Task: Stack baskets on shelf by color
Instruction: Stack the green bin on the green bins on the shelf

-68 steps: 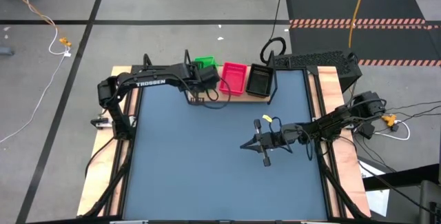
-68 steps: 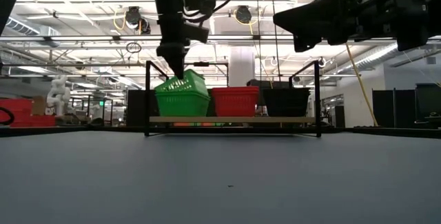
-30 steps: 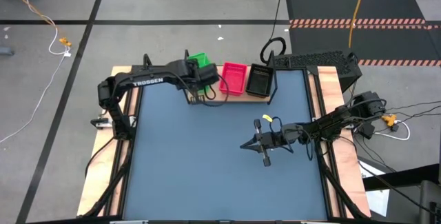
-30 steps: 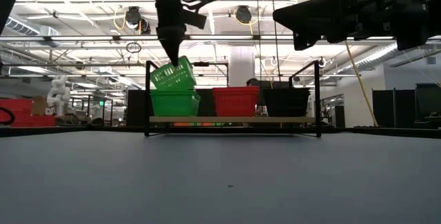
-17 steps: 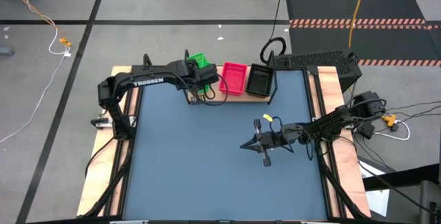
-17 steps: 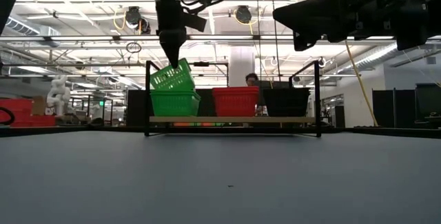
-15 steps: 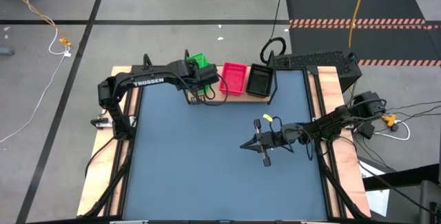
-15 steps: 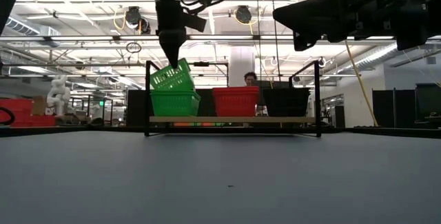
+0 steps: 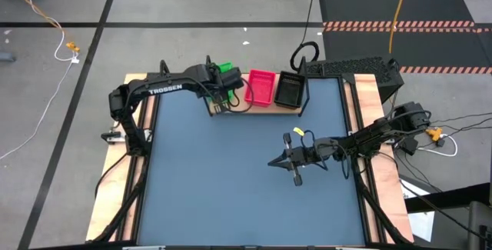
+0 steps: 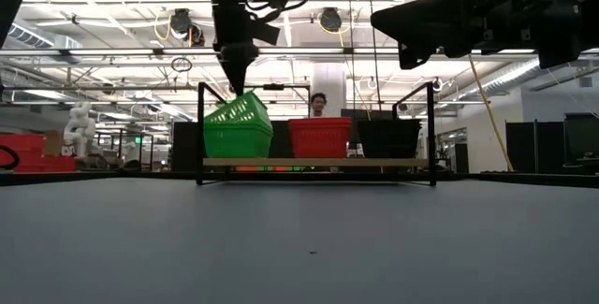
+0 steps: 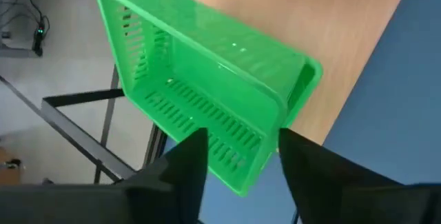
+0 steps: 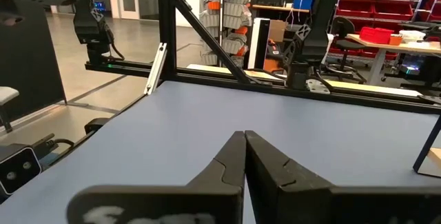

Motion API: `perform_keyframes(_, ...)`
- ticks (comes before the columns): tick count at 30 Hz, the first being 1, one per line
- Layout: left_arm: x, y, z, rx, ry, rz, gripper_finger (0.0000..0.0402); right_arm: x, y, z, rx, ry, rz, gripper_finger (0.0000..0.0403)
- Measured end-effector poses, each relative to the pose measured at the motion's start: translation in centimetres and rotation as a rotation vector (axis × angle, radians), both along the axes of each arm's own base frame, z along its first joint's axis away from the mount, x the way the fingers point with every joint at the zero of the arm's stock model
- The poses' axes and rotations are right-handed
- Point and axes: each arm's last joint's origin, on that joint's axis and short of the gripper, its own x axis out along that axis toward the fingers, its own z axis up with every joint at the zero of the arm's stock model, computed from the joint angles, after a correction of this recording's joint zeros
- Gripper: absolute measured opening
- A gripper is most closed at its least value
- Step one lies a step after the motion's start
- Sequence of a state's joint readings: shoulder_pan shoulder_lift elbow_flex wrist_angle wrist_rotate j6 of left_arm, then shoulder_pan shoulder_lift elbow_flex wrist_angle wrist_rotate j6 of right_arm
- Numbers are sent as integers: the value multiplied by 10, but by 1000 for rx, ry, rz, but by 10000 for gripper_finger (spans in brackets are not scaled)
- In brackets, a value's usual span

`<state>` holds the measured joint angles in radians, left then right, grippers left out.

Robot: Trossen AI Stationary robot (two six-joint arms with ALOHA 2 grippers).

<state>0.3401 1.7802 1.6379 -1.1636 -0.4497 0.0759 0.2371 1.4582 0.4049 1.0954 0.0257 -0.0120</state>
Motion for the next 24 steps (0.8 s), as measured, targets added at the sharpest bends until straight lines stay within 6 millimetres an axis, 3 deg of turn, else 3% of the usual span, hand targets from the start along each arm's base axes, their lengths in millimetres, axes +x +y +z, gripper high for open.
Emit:
perform_keyframes(5, 7, -1, 2, 20, -65, -11, 203, 0, 0, 0, 0, 0, 0, 0)
perform_keyframes(17, 18, -3, 5, -23, -211, -22, 158, 0, 0, 2, -4, -19, 1, 0)
perform_keyframes(24, 14, -4, 5, -32, -134, -68, 164, 0, 0, 2, -10, -25, 1, 0)
